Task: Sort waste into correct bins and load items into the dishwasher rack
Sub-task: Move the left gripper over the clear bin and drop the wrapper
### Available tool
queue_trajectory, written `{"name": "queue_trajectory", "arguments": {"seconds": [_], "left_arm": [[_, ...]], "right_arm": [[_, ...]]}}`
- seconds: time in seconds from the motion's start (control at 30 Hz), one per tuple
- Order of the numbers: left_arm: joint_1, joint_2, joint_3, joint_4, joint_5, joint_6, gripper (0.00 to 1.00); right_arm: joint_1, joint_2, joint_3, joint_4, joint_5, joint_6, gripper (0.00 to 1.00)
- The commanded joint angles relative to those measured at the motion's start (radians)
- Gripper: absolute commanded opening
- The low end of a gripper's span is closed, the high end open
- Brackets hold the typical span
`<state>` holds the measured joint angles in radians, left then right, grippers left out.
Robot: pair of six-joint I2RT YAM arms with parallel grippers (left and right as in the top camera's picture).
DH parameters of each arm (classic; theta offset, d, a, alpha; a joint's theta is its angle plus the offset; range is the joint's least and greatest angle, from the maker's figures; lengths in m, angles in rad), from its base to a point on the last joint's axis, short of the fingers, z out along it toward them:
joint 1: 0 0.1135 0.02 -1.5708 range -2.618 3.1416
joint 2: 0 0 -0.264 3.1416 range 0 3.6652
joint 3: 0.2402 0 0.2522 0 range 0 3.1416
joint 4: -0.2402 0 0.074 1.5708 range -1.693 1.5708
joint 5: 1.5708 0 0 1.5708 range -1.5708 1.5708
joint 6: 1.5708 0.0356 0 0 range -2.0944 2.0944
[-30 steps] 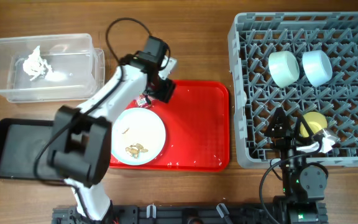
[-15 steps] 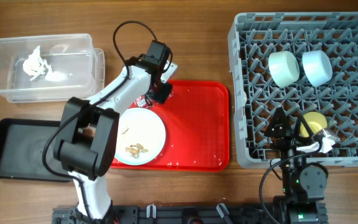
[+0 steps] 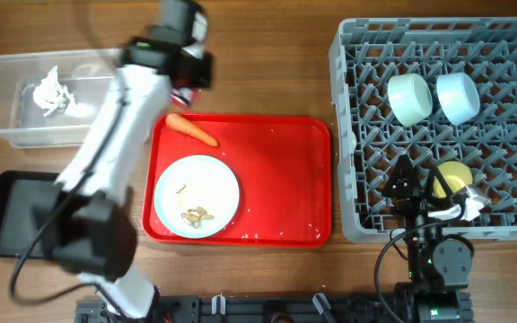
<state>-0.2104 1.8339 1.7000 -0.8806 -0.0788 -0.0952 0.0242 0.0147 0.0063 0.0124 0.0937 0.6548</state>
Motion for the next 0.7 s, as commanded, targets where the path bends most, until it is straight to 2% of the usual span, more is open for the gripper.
{"name": "queue_trajectory", "arguments": {"seconds": [0.0,0.07,0.17,0.2,0.23,0.27,0.33,0.4,0.53,0.63,0.67], "left_arm": [[0.206,-0.01,0.011,0.029,-0.077,-0.198,0.04],[0.314,0.04,0.005,0.071,-0.014,-0.261,0.04],[0.377,0.123,0.005,0.092,0.057,-0.262,0.04],[0.388,0.142,0.006,0.092,0.056,-0.262,0.2],[0.394,0.148,0.006,0.092,0.063,-0.262,0.81],[0.395,0.143,0.008,0.09,0.064,-0.261,0.97],[0.389,0.095,0.028,0.06,0.1,-0.261,0.99],[0.368,0.028,0.034,0.033,0.15,-0.253,0.95],[0.282,-0.053,0.034,-0.051,0.138,-0.25,0.86],[0.16,-0.038,0.023,-0.187,0.134,-0.25,0.77],[0.119,-0.025,0.012,-0.222,0.116,-0.259,0.69]], "right_arm": [[-0.004,-0.007,-0.001,0.004,-0.012,0.011,1.0],[-0.004,-0.007,-0.001,0.004,-0.012,0.011,1.0],[-0.004,-0.007,-0.001,0.004,-0.012,0.011,1.0],[-0.004,-0.007,-0.001,0.004,-0.012,0.011,1.0],[-0.004,-0.007,-0.001,0.004,-0.012,0.011,1.0],[-0.004,-0.007,-0.001,0.004,-0.012,0.011,1.0],[-0.004,-0.007,-0.001,0.004,-0.012,0.011,1.0],[-0.004,-0.007,-0.001,0.004,-0.012,0.011,1.0],[-0.004,-0.007,-0.001,0.004,-0.012,0.011,1.0],[-0.004,-0.007,-0.001,0.004,-0.012,0.011,1.0],[-0.004,-0.007,-0.001,0.004,-0.012,0.011,1.0]]}}
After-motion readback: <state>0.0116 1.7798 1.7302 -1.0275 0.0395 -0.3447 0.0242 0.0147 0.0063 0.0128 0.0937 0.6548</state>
